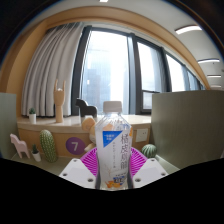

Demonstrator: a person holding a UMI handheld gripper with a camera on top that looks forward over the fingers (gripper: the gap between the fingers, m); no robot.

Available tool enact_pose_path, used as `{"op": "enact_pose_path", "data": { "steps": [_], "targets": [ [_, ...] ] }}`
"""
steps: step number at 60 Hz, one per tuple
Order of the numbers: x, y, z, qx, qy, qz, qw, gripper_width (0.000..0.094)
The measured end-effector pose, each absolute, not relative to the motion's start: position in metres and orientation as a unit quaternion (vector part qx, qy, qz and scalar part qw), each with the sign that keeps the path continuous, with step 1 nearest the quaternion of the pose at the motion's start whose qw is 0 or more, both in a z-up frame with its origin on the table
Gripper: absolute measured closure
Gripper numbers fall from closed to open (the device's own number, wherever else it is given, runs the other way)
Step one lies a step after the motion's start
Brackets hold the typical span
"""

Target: Pour water

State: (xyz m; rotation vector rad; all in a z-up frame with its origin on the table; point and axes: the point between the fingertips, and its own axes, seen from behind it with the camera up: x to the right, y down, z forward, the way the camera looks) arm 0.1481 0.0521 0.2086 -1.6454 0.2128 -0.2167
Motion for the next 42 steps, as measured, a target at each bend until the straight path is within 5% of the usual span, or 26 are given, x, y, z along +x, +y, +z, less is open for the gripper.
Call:
{"op": "enact_pose_path", "data": {
  "steps": [20,31,42],
  "targets": [
    [0.218,0.055,0.098,-0.767,0.118,-0.13,0.617,0.0575],
    [0.223,0.043,0.101,-0.739,0.142,-0.113,0.649,0.0559],
    [0.222,0.042,0.101,-0.736,0.141,-0.114,0.652,0.0418]
  ]
}}
